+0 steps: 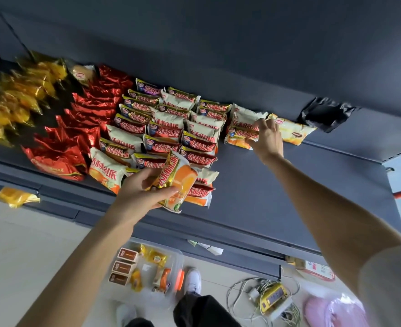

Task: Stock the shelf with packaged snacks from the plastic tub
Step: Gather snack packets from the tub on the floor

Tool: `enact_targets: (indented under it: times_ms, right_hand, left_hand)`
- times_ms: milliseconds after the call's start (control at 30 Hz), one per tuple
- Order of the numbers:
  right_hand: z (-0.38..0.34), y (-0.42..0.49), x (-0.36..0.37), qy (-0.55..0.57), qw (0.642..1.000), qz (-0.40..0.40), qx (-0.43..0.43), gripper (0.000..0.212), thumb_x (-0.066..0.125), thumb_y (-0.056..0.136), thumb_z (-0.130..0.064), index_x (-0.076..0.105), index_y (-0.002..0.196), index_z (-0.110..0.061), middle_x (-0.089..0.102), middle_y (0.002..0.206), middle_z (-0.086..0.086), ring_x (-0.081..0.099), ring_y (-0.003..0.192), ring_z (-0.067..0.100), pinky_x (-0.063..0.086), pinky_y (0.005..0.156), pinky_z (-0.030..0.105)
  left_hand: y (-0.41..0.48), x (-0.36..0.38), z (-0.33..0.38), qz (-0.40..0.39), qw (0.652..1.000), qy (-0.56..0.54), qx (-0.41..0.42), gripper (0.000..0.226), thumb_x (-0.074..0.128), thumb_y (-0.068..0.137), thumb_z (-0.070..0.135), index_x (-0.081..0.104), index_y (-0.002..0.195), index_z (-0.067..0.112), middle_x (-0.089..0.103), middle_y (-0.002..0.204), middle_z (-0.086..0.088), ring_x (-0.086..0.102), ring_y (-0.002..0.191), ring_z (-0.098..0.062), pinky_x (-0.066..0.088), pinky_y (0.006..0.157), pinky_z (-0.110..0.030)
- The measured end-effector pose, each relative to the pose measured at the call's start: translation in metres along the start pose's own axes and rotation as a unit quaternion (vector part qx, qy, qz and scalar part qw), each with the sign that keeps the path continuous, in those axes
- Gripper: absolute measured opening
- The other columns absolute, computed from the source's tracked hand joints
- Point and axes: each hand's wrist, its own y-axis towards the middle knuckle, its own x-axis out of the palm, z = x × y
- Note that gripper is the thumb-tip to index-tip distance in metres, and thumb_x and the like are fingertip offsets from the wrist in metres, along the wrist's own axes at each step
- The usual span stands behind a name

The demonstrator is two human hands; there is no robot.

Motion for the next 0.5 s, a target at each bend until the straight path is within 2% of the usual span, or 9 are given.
enact_targets:
  times_ms: [133, 267, 333, 367, 433, 500]
  right_hand:
    - [0.005, -0.004, 0.003, 0.010, 1.000, 0.001, -0.015, 0.048, 0.074, 0.078, -0.022, 0.055, 0.120, -0.010, 0.048, 0.123, 0.014, 0.043, 0.118, 0.033, 0.038, 0.098, 0.041]
    - [0.008, -0.013, -0.004, 0.010, 0.999, 0.001, -0.038, 0.048, 0.072, 0.079, -0.018, 0.055, 0.123, -0.010, 0.047, 0.122, 0.015, 0.041, 0.118, 0.033, 0.037, 0.099, 0.039]
    - [0.008, -0.021, -0.012, 0.016, 0.999, 0.012, -0.042, 0.045, 0.071, 0.080, -0.016, 0.056, 0.122, -0.010, 0.047, 0.123, 0.015, 0.042, 0.117, 0.032, 0.035, 0.098, 0.036]
    - [0.006, -0.026, -0.017, 0.038, 0.998, 0.020, -0.036, 0.041, 0.070, 0.082, -0.015, 0.057, 0.121, -0.010, 0.048, 0.122, 0.014, 0.043, 0.115, 0.031, 0.036, 0.096, 0.034]
    - [-0.005, -0.038, -0.034, 0.158, 0.987, 0.002, -0.008, 0.028, 0.067, 0.085, -0.016, 0.061, 0.113, -0.013, 0.054, 0.118, 0.008, 0.051, 0.107, 0.024, 0.040, 0.090, 0.028]
    - [-0.023, -0.056, -0.055, 0.317, 0.942, -0.110, 0.011, 0.016, 0.062, 0.091, -0.018, 0.063, 0.106, -0.020, 0.062, 0.110, -0.001, 0.060, 0.094, 0.012, 0.047, 0.084, 0.026]
  left_hand:
    - [0.005, 0.007, 0.003, 0.019, 1.000, 0.015, 0.002, 0.027, 0.076, 0.078, 0.009, 0.062, 0.098, 0.021, 0.067, 0.094, 0.007, 0.065, 0.087, -0.010, 0.053, 0.066, -0.021]
    - [0.007, 0.015, 0.007, 0.002, 1.000, 0.024, 0.018, 0.023, 0.074, 0.081, 0.011, 0.063, 0.090, 0.029, 0.068, 0.095, 0.007, 0.066, 0.092, -0.013, 0.054, 0.072, -0.026]
    - [0.008, 0.019, 0.009, -0.003, 0.999, 0.036, 0.032, 0.023, 0.073, 0.082, 0.011, 0.063, 0.090, 0.030, 0.070, 0.098, 0.005, 0.066, 0.097, -0.017, 0.055, 0.083, -0.034]
    - [0.008, 0.021, 0.011, -0.004, 0.998, 0.044, 0.037, 0.023, 0.073, 0.082, 0.011, 0.063, 0.090, 0.031, 0.070, 0.100, 0.003, 0.065, 0.099, -0.019, 0.054, 0.088, -0.037]
    - [0.010, 0.024, 0.014, -0.008, 0.997, 0.058, 0.048, 0.025, 0.073, 0.081, 0.012, 0.063, 0.091, 0.033, 0.069, 0.103, 0.003, 0.065, 0.101, -0.019, 0.053, 0.091, -0.038]
    - [0.011, 0.027, 0.017, -0.019, 0.996, 0.068, 0.061, 0.029, 0.074, 0.080, 0.010, 0.062, 0.091, 0.034, 0.068, 0.097, 0.008, 0.065, 0.095, -0.014, 0.055, 0.085, -0.032]
